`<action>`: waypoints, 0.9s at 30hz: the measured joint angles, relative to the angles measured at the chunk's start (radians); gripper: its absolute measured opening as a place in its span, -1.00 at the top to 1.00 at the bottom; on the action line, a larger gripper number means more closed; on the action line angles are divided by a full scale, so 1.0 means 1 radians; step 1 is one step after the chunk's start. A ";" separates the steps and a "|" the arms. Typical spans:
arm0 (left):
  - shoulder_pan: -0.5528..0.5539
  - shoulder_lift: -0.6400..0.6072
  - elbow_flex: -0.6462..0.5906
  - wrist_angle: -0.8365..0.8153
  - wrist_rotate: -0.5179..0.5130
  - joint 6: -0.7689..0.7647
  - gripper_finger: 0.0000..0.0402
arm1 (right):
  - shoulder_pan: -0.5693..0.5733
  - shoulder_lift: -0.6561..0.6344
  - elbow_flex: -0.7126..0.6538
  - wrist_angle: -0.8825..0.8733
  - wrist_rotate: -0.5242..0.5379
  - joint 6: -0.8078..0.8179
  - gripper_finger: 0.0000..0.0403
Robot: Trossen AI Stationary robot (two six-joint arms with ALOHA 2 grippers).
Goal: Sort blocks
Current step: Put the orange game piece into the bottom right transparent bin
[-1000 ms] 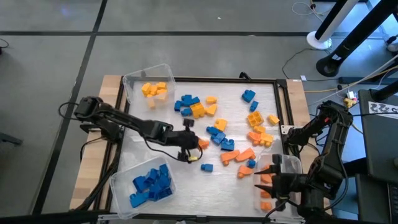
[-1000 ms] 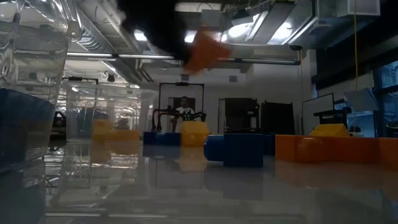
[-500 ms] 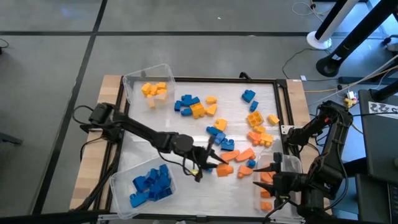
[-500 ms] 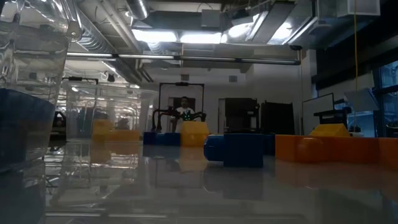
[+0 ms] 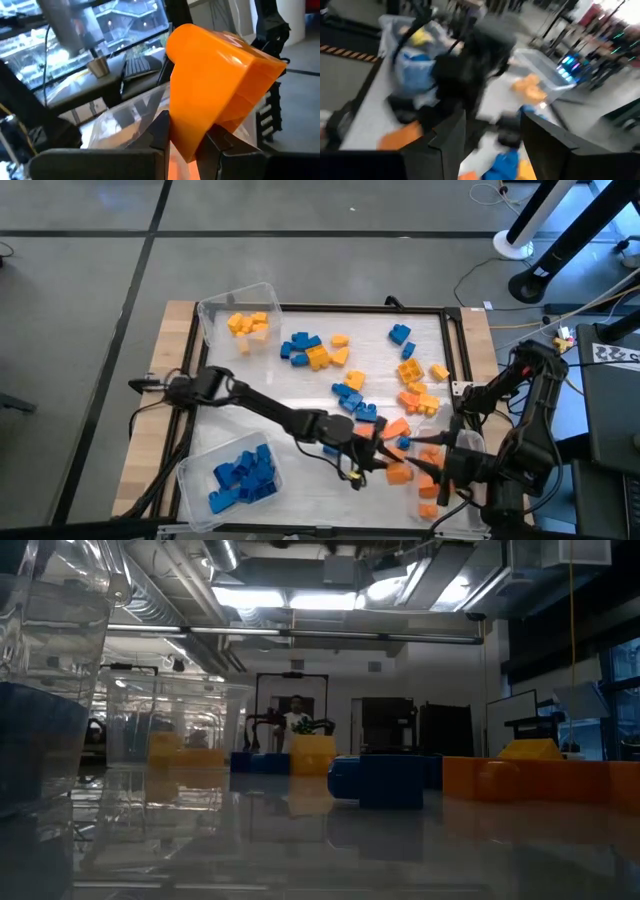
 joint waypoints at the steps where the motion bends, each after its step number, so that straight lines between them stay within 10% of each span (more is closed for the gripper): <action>1: 0.000 0.027 0.038 0.000 0.002 0.010 0.78 | 0.000 -0.005 0.000 0.000 0.028 -0.011 0.05; 14: 0.008 0.302 0.433 -0.004 0.036 0.175 0.75 | 0.000 -0.046 0.000 0.005 0.155 -0.080 0.05; 27: 0.060 0.345 0.478 -0.034 0.036 0.202 0.74 | 0.000 -0.046 0.000 0.008 0.145 -0.080 0.05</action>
